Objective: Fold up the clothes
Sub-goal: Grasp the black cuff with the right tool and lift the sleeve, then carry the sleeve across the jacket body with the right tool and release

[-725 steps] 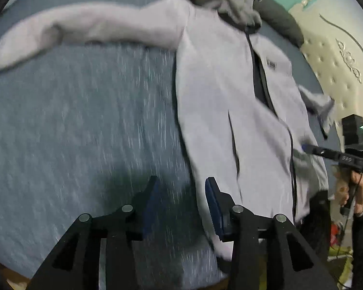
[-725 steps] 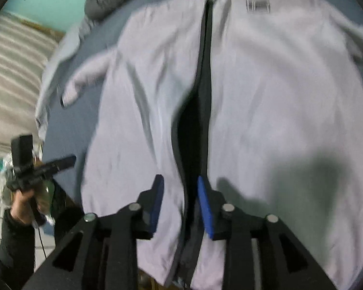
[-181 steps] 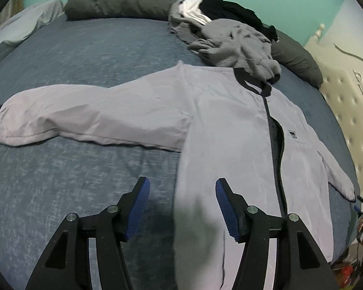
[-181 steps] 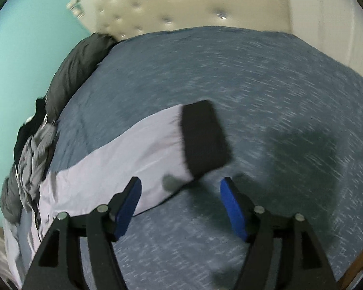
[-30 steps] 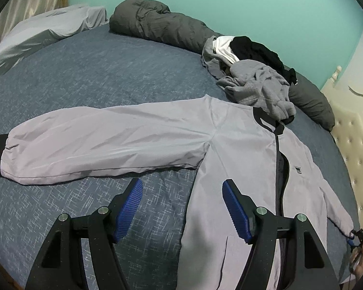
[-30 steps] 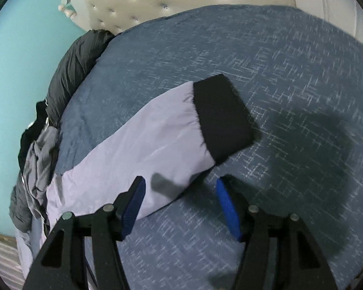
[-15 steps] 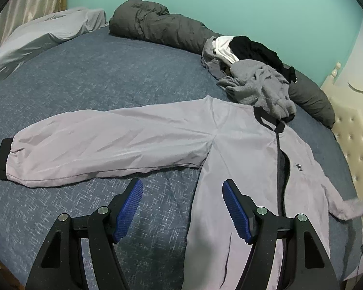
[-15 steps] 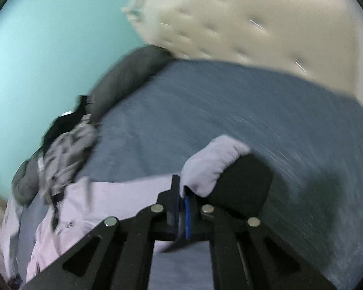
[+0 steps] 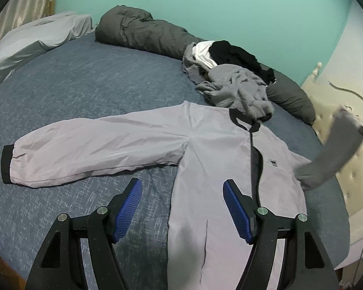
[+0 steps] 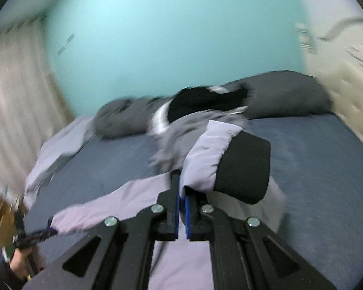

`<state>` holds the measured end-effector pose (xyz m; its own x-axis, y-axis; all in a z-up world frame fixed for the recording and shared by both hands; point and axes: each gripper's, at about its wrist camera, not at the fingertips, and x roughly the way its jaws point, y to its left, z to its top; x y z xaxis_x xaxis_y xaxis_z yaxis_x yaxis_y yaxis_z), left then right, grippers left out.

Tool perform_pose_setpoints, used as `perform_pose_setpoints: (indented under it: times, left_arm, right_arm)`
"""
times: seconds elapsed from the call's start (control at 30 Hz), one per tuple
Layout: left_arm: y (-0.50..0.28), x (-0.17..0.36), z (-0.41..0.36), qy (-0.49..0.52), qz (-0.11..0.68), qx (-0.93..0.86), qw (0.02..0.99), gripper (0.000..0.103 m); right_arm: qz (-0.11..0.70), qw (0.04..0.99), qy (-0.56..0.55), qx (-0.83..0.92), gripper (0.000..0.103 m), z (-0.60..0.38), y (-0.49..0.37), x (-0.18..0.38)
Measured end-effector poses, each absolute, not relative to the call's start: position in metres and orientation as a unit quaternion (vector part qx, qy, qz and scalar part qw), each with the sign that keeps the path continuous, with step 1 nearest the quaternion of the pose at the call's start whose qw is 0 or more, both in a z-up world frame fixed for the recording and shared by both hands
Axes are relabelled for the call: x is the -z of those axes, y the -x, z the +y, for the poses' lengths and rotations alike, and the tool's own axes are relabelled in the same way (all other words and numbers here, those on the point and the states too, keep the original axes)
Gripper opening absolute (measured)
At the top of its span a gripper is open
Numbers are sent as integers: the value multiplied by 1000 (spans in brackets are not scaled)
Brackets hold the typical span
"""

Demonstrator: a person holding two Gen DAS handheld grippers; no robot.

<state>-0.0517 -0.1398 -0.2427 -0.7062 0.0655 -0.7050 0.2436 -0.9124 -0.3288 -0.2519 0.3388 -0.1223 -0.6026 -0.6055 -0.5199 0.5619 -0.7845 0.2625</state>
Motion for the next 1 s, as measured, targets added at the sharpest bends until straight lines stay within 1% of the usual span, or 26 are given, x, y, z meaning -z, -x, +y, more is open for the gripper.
perform_pose_setpoints:
  times: [0.1, 0.23, 0.37, 0.47, 0.6, 0.63, 0.67, 0.7, 0.77, 0.8, 0.83, 0.9, 1.0]
  left_arm:
    - [44, 244, -142, -381, 208, 900, 41, 74]
    - [36, 249, -147, -384, 203, 900, 39, 75]
    - [33, 258, -155, -389, 207, 897, 40, 75]
    - [33, 265, -158, -394, 206, 895, 38, 75]
    - [36, 271, -157, -396, 211, 893, 32, 75]
    - [38, 273, -156, -396, 213, 893, 30, 75]
    - [41, 275, -154, -397, 213, 892, 26, 75]
    - [43, 276, -151, -398, 213, 892, 22, 75]
    - [49, 279, -143, -400, 211, 892, 12, 75]
    - [53, 280, -137, -401, 207, 892, 5, 75]
    - [58, 282, -130, -403, 203, 893, -2, 75]
    - [69, 289, -118, -409, 203, 889, -17, 75]
    - [89, 305, -97, -424, 203, 882, -40, 75]
  right_arm:
    - [13, 370, -328, 869, 3, 262, 233, 139]
    - [58, 403, -373, 833, 3, 189, 211, 187]
    - [103, 420, -413, 801, 3, 142, 187, 246]
    - [126, 419, -439, 785, 3, 123, 172, 287]
    - [127, 422, -466, 768, 6, 117, 158, 325]
    - [123, 426, -479, 758, 8, 115, 157, 332]
    - [120, 428, -486, 752, 16, 114, 156, 334]
    - [115, 434, -488, 749, 21, 117, 154, 335]
    - [94, 444, -477, 753, 34, 129, 152, 329]
    - [78, 443, -475, 757, 39, 139, 155, 324]
    - [62, 440, -472, 761, 47, 149, 160, 319]
    - [35, 422, -461, 780, 47, 178, 175, 307]
    - [38, 379, -442, 812, 47, 214, 194, 293]
